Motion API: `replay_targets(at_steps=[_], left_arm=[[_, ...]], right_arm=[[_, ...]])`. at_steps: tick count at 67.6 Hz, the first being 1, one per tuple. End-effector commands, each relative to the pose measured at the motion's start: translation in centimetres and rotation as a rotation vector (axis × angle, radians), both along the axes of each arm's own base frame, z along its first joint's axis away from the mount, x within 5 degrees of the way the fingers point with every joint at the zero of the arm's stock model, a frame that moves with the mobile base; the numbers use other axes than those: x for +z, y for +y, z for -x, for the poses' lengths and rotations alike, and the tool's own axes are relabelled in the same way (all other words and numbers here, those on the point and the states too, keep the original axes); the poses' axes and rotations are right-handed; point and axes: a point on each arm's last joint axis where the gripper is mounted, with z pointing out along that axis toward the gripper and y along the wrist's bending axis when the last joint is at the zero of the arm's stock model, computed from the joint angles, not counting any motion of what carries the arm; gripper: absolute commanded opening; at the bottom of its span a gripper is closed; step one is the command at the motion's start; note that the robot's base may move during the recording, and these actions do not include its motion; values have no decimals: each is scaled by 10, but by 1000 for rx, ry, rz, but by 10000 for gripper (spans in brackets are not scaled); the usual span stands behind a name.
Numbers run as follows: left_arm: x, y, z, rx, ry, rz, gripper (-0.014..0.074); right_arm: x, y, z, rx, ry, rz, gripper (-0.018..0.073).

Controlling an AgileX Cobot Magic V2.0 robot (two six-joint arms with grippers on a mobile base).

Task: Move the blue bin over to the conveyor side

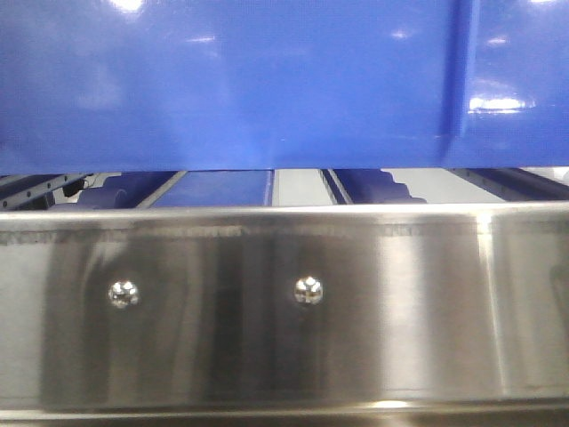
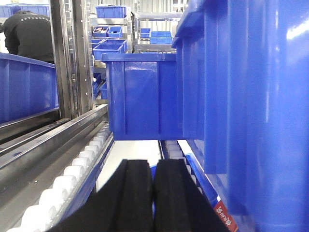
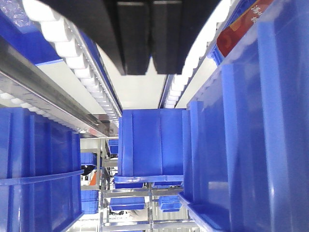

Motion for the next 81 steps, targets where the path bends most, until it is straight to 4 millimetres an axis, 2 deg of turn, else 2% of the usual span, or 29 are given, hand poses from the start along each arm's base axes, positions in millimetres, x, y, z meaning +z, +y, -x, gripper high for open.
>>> replay_targets(at_steps=[1,38,67,81], left_arm=[[3,0,0,-2,-18,0,4],[3,0,0,-2,-18,0,4],[3,0,0,-2,-22,0,4],[11,0,2,-3,-95,-2,4]], right_arm=[[2,0,0,0,-20,0,-84],[2,0,0,0,-20,0,-84],[8,-1,1,-6,-86,-7,-84],[10,-1,2,-5,-81,-6,-84]])
